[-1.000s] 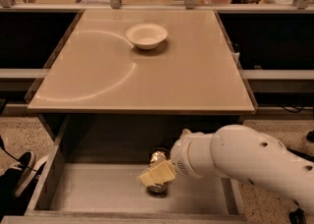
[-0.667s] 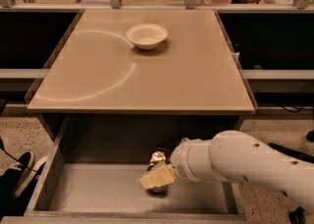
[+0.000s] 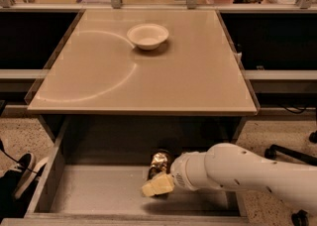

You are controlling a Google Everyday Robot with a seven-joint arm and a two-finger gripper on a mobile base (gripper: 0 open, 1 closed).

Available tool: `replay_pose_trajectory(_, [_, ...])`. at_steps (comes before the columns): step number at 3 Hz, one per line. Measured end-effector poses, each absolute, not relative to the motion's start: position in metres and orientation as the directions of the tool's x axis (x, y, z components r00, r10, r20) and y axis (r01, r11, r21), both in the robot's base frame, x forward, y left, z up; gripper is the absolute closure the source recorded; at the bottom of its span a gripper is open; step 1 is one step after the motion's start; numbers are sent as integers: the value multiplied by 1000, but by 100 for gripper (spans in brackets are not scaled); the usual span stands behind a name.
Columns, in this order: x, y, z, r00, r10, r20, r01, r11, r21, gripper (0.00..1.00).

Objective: Pick orange can from top drawer and place on counter

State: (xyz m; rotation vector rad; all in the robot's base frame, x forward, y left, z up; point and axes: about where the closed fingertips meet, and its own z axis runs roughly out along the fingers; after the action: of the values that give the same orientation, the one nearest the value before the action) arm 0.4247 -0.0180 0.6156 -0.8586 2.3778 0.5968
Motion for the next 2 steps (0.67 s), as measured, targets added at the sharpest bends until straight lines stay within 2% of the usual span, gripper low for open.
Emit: replay_pose_trajectory(2, [427, -17, 602, -689, -381, -617, -618, 754, 225, 0])
